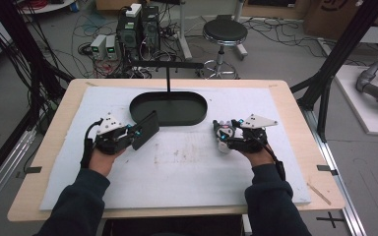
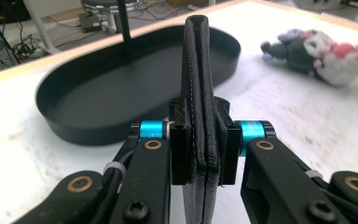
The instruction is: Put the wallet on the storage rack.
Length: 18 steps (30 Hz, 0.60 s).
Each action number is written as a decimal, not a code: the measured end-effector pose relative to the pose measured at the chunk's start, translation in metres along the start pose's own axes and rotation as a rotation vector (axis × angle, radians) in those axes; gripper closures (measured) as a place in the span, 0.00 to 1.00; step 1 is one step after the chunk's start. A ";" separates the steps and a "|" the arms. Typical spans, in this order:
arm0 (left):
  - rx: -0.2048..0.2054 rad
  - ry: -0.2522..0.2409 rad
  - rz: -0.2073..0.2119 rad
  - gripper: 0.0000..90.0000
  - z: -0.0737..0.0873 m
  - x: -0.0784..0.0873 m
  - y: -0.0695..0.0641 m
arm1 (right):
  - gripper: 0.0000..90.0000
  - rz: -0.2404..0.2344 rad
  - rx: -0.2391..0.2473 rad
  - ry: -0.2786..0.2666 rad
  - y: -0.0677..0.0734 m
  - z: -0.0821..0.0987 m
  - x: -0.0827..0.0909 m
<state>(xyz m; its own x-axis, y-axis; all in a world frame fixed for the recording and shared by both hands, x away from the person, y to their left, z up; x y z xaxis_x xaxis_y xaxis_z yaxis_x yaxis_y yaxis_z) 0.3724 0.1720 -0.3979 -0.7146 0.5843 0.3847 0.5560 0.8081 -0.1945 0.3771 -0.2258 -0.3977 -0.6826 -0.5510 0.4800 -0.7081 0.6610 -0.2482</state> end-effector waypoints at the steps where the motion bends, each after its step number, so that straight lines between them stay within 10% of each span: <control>1: -0.003 -0.002 0.002 0.88 -0.005 -0.001 0.002 | 0.41 0.002 0.000 -0.004 -0.001 0.000 0.001; 18: 0.009 -0.026 -0.082 0.88 -0.068 -0.059 0.053 | 0.41 0.008 -0.040 -0.027 -0.012 0.004 0.006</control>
<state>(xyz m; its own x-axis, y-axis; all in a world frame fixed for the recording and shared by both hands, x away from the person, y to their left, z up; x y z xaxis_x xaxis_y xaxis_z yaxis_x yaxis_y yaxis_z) 0.4728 0.1750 -0.3698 -0.7686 0.5175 0.3760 0.4910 0.8541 -0.1717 0.3808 -0.2391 -0.3957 -0.6934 -0.5584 0.4554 -0.6949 0.6854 -0.2177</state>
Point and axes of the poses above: each handheld gripper's, and its own axes: x roughly backward along the jaws, z roughly out of its underside, y roughly to its left, the point moved 3 cm from there along -x, roughly forward along the jaws, and after that the axes turned 11 degrees about x, right-handed, at the moved point
